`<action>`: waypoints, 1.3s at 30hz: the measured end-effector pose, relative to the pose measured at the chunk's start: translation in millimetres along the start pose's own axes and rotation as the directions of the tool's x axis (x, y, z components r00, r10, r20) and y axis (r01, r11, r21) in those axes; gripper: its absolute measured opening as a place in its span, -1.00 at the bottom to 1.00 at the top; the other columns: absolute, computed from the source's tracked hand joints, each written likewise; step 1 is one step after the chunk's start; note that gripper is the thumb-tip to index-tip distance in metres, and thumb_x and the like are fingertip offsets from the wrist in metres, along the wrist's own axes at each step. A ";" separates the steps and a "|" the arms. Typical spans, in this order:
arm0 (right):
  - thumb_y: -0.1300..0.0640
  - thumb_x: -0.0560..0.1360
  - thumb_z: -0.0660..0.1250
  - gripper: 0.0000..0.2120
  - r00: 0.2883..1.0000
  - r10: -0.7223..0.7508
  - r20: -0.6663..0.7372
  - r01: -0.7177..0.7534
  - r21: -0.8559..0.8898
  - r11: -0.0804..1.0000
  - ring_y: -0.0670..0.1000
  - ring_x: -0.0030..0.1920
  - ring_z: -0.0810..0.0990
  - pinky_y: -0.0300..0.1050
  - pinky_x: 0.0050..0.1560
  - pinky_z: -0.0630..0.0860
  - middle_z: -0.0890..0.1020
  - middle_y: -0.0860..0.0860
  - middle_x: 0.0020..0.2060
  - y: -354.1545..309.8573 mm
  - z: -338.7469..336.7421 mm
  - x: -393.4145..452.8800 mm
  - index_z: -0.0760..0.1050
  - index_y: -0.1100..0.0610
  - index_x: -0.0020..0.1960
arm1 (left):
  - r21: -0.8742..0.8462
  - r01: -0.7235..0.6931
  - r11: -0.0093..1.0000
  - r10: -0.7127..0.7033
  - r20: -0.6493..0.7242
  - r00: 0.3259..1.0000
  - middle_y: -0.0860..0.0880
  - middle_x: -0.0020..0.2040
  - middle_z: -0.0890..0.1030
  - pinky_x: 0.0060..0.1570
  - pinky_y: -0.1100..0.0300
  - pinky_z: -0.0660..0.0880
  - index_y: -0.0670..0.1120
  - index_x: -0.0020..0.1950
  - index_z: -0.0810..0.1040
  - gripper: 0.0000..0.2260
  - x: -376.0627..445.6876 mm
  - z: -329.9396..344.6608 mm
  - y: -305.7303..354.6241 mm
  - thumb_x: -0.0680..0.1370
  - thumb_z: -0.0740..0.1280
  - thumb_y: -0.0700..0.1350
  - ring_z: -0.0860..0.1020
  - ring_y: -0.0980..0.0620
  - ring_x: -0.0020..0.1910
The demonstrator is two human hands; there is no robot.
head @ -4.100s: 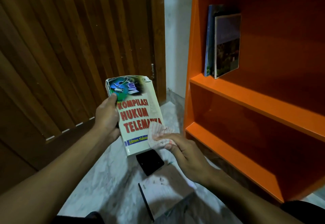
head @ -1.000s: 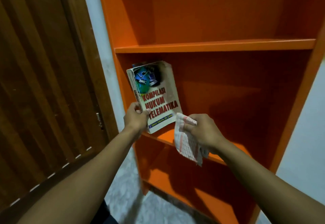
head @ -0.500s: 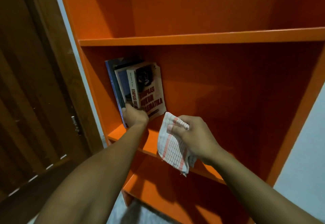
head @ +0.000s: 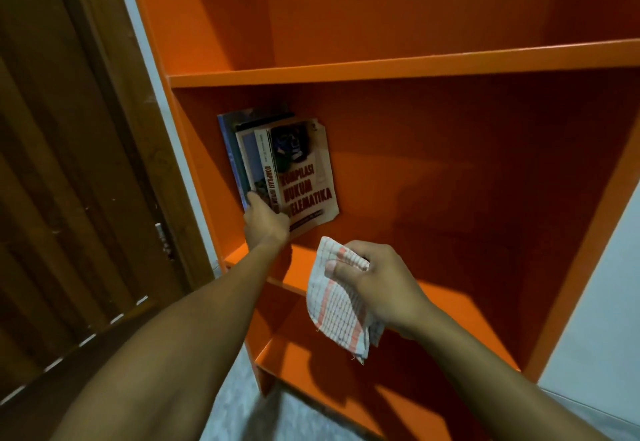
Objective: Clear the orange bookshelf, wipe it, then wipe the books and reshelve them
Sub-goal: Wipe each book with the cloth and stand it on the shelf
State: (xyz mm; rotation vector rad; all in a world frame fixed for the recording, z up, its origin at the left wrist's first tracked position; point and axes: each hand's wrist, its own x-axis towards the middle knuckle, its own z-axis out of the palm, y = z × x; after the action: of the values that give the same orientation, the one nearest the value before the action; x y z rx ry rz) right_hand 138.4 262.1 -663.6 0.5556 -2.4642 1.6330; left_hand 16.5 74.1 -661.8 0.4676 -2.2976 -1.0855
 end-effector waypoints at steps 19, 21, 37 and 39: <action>0.10 0.55 0.38 -0.77 0.958 0.105 0.267 -0.113 0.014 0.993 -0.03 -0.50 0.47 -0.08 -0.42 0.39 0.48 -0.04 -0.49 -15.7 139.4 -62.4 0.48 0.09 -0.27 | 0.113 0.003 0.994 -0.033 0.261 0.965 -0.03 -0.16 0.58 -0.29 0.17 0.39 -0.03 0.17 0.46 -0.85 -150.2 -154.3 -248.4 0.61 0.32 -0.07 0.52 0.02 -0.24; 0.08 0.57 0.36 -0.78 0.940 0.125 0.319 -0.132 0.000 0.991 -0.04 -0.56 0.47 -0.02 -0.45 0.41 0.50 0.00 -0.51 -13.7 158.9 -71.4 0.50 0.10 -0.23 | 0.200 0.100 0.975 -0.164 0.339 0.926 -0.08 -0.14 0.60 -0.26 0.14 0.37 -0.08 0.22 0.45 -0.79 -175.4 -158.0 -291.7 0.61 0.34 -0.08 0.53 -0.01 -0.23; 0.07 0.58 0.34 -0.77 0.857 0.085 0.508 0.002 -0.168 0.986 0.06 -0.32 0.56 -0.03 -0.35 0.43 0.60 0.08 -0.30 7.9 216.7 -83.6 0.46 0.02 -0.25 | 0.651 0.281 0.705 -0.657 0.450 0.605 -0.08 0.40 0.39 0.27 -0.19 0.45 0.03 0.56 0.09 -0.04 -298.5 -92.6 -466.5 0.31 0.56 0.12 0.39 -0.19 0.37; 0.07 0.58 0.33 -0.75 0.849 0.109 0.517 -0.011 -0.189 0.982 -0.04 -0.37 0.48 -0.12 -0.37 0.36 0.55 0.00 -0.35 11.7 216.0 -82.3 0.44 0.02 -0.27 | 0.671 0.300 0.677 -0.689 0.437 0.578 -0.09 0.39 0.38 0.25 -0.19 0.47 0.04 0.56 0.06 0.03 -295.2 -90.5 -470.1 0.27 0.60 0.14 0.40 -0.20 0.35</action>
State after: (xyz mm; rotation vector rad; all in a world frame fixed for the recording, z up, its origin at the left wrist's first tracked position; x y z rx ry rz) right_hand 229.6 88.4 -786.4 1.0263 -2.9992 1.3931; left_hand 339.7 -114.5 -1081.6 1.2288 -3.2750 -0.9251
